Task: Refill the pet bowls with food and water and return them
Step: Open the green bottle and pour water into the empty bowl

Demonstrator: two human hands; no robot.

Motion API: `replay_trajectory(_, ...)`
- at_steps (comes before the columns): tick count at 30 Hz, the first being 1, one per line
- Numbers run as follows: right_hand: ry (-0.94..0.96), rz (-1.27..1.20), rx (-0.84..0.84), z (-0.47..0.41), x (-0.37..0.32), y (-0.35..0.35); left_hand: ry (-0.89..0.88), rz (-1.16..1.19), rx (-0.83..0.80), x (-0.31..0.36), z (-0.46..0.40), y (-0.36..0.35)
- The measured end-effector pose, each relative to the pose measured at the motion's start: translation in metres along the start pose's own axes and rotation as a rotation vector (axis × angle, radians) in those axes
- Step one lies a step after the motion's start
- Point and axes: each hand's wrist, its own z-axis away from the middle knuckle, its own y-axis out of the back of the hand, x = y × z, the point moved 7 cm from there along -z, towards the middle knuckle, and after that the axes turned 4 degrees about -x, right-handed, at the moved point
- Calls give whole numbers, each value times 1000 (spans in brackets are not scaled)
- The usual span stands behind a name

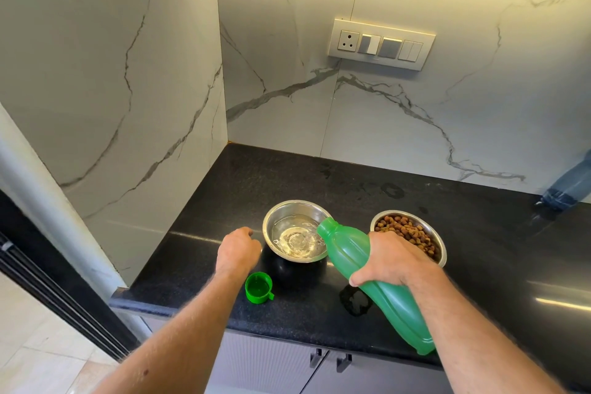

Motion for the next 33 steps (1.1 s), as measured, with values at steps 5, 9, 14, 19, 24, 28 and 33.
replay_trajectory(5, 4, 11, -3, -1, 0, 0, -15, 0, 4, 1, -1, 1)
replay_trajectory(9, 6, 12, -14, -2, 1, -1, -18, 10, 0, 1, -2, -1)
replay_trajectory(14, 1, 12, -18, -3, 0, -2, -11, 21, -4, 0, -2, -1)
replay_trajectory(19, -2, 43, -8, -3, -2, -2, -11, 24, 8, 1, -1, -1)
replay_trajectory(24, -6, 53, -1, -3, -3, -4, -4, 24, 1, 0, 0, -4)
replay_trajectory(28, -7, 42, -11, -4, -3, -6, -9, 35, 5, 0, -1, -3)
replay_trajectory(33, 2, 43, -8, -5, -3, -5, -18, 57, 14, -1, -3, -2)
